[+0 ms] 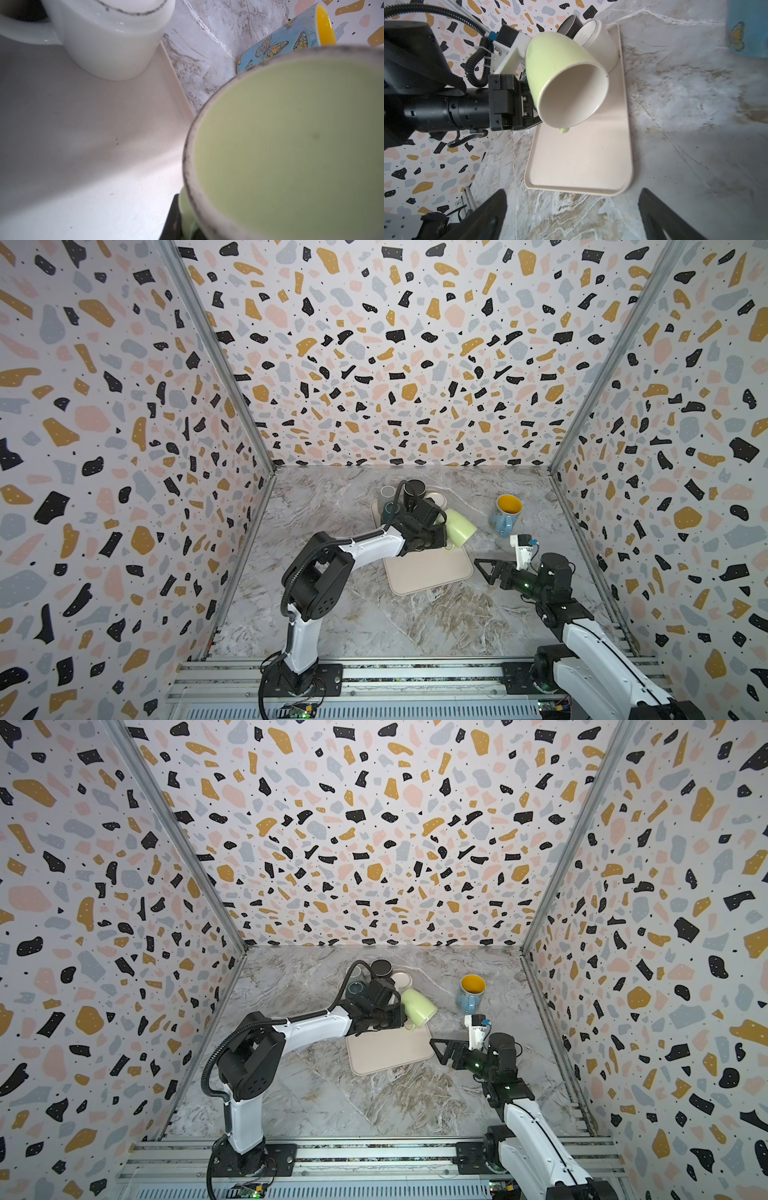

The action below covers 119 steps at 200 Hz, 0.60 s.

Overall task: Turn the mug right side up
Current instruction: Pick up the mug from the tray, then place the mug at the top-right of the table.

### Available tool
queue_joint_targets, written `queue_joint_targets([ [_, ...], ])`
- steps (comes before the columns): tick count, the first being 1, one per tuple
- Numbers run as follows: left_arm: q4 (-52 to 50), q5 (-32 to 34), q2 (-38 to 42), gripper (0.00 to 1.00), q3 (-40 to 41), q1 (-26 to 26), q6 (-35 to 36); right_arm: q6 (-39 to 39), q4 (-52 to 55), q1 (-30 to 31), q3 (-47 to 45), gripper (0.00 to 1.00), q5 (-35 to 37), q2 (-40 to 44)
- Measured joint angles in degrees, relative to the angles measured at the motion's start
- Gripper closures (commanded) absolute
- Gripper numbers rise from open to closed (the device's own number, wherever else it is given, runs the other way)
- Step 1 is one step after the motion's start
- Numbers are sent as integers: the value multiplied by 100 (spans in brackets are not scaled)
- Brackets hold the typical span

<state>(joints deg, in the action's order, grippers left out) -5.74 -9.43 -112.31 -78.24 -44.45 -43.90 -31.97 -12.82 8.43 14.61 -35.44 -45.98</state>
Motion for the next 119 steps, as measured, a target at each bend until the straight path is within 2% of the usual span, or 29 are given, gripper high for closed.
queue_joint_targets([
  [65, 149, -374, 0, 100, 52, 2, -389, -7, -446, 437, -2, 6, 485, -175],
  [119, 328, -688, 0, 100, 129, 2, -570, 26, -765, 691, -9, 19, 763, -251],
])
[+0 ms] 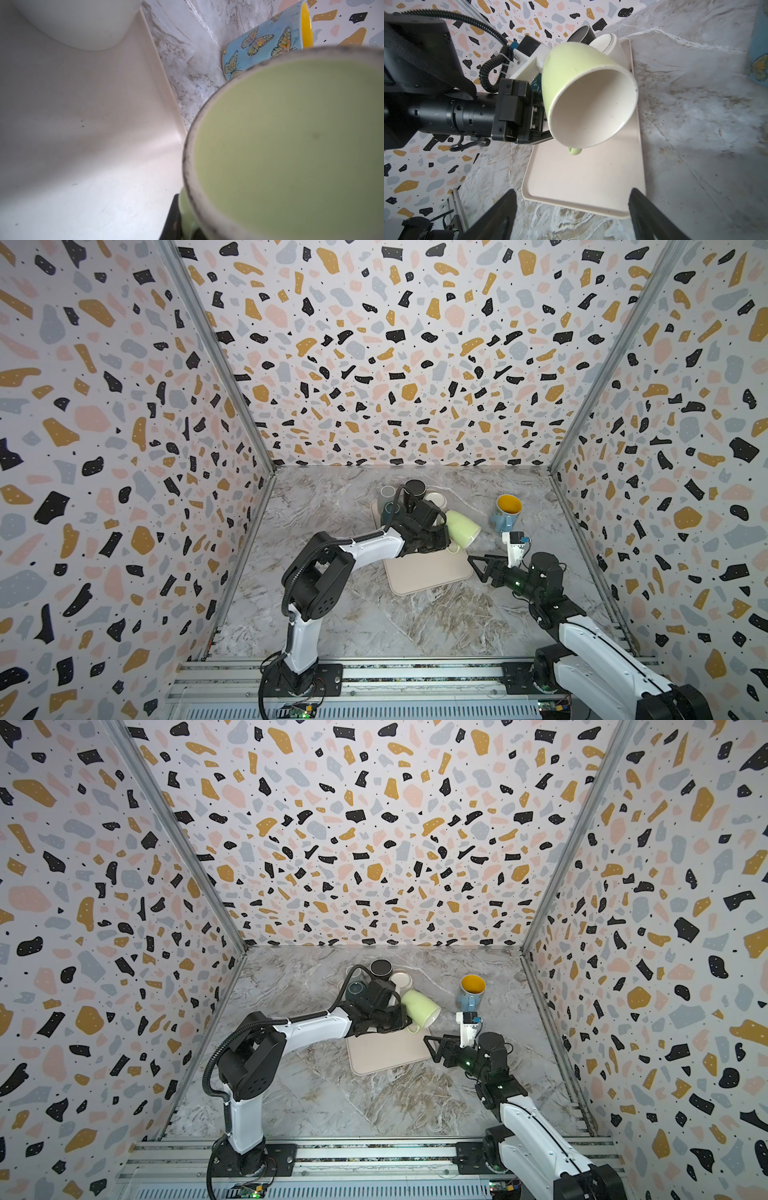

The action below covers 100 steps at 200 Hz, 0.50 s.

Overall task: Turn the mug right side up
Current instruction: Place the mug at the top-right of the table.

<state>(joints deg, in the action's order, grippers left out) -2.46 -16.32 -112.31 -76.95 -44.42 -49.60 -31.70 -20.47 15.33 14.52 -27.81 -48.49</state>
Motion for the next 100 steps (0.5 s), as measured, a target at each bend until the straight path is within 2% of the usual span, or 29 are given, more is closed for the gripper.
queue_joint_targets([
  [73, 199, -192, 0, 100, 13, 0, -273, -11, -223, 98, -15, 26, 273, -24],
  [100, 675, -247, 2, 100, 291, 17, -540, -11, -227, 118, -39, 28, 361, -20],
])
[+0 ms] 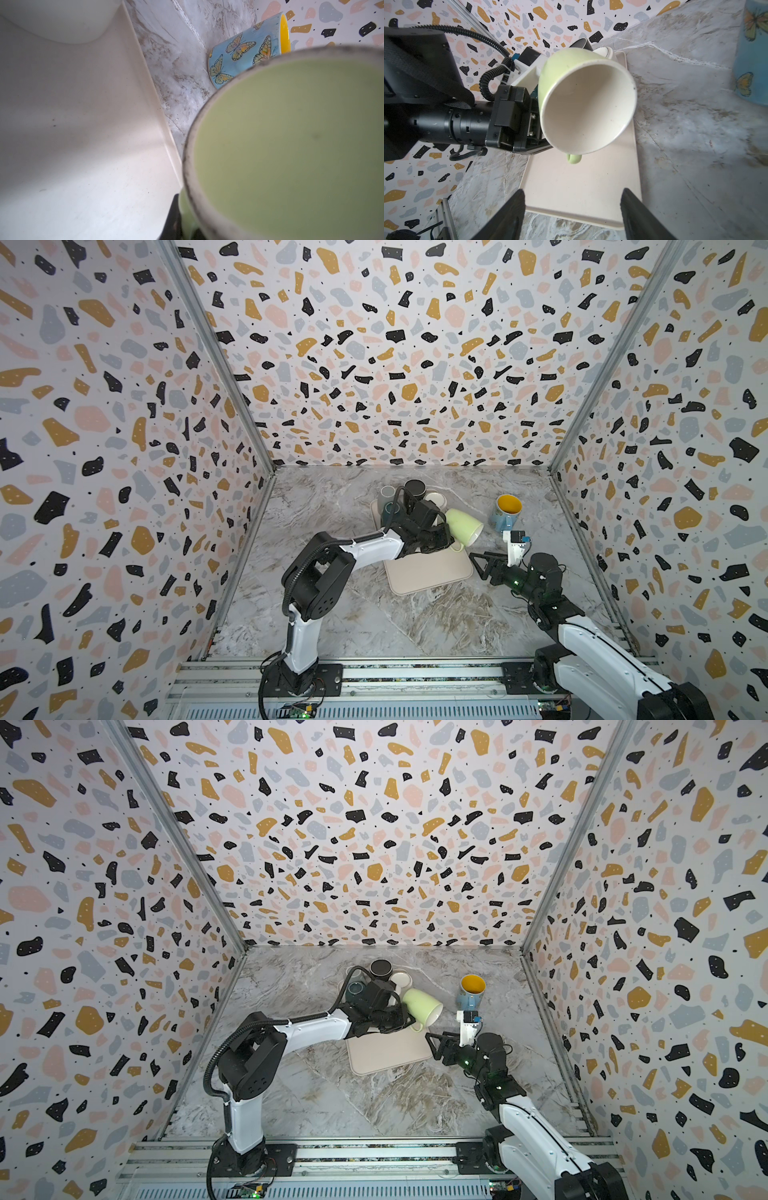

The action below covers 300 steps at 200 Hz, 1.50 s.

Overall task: Turn the mug right side up
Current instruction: Place the mug at the top-right of the table.

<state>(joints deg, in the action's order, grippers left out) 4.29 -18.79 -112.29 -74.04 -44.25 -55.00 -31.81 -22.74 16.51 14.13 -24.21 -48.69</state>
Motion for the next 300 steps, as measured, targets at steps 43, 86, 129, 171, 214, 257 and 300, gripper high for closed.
queue_joint_targets([
  [43, 136, -33, 0, 100, 291, 72, -295, -7, -2, 11, -4, 33, 61, 0],
  [86, 299, -35, 0, 100, 291, 105, -398, -11, -7, 76, -4, 34, 79, -26],
  [129, 358, -52, 2, 100, 293, 111, -450, -13, -68, 195, -4, 35, 111, -136],
  [171, 730, -122, 13, 100, 452, 111, -658, -2, -133, 254, -4, 38, 155, -313],
  [214, 857, -199, 13, 100, 514, 111, -811, 4, -214, 358, -4, 42, 157, -549],
  [257, 955, -225, 13, 100, 516, 111, -892, -9, -411, 520, -4, 46, 190, -767],
  [300, 1032, -247, 96, 100, 619, 111, -940, -28, -601, 590, -2, 48, 308, -872],
])
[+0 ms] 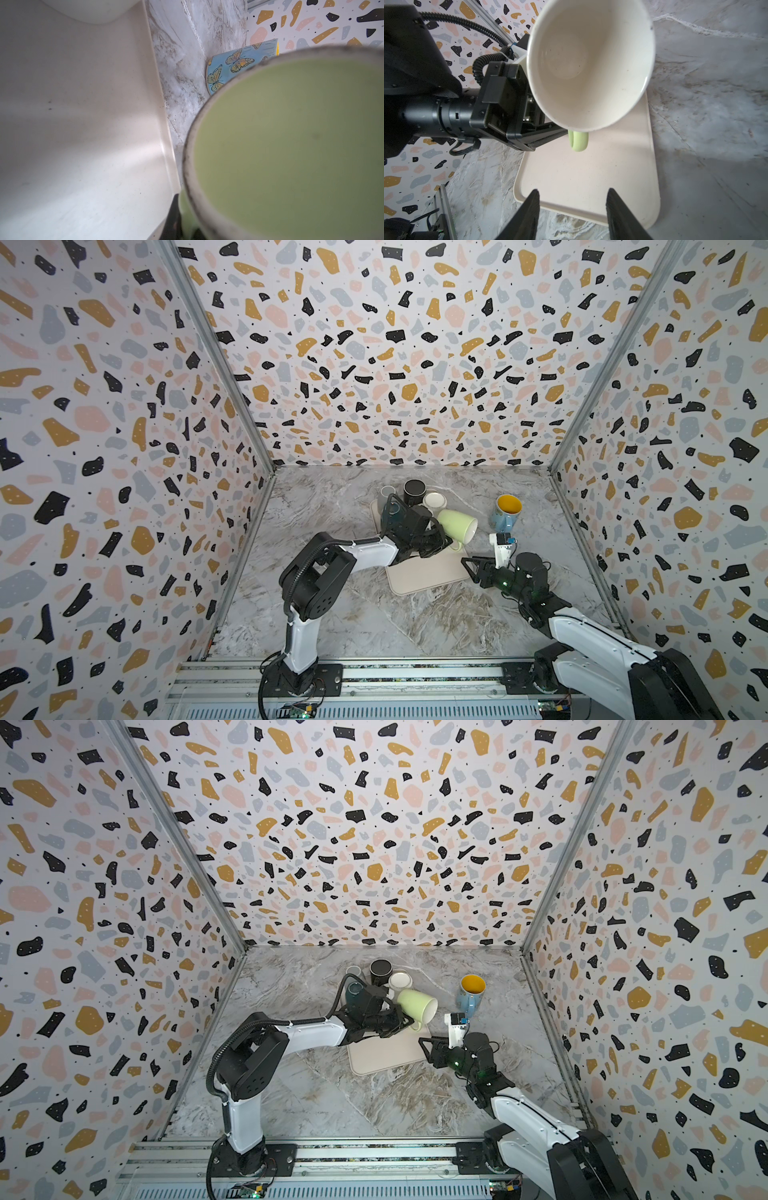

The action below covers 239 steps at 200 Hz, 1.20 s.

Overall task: Turn the mug right side up
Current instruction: Place the mug at the top-right of the table.

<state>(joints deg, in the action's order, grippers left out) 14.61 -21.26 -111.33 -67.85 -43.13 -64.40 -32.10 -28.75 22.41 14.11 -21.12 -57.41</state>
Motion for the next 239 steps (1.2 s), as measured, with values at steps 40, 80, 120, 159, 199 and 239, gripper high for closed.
queue_joint_targets([
  [40, 50, -37, 55, 100, 7, 0, -57, 2, -181, 0, 33, 51, 76, -179],
  [80, 92, -50, 170, 100, 133, -17, -94, 9, -306, 0, 92, 54, 127, -376],
  [120, 92, -59, 181, 100, 186, -57, -105, 9, -479, 11, 168, 55, 122, -494],
  [159, 94, -61, 181, 100, 186, -92, -105, 11, -586, 11, 254, 55, 118, -673],
  [199, 103, -72, 181, 100, 186, -146, -127, 17, -632, 11, 299, 55, 125, -752],
  [239, 201, -81, 181, 100, 188, -205, -223, 24, -645, 11, 310, 56, 151, -798],
])
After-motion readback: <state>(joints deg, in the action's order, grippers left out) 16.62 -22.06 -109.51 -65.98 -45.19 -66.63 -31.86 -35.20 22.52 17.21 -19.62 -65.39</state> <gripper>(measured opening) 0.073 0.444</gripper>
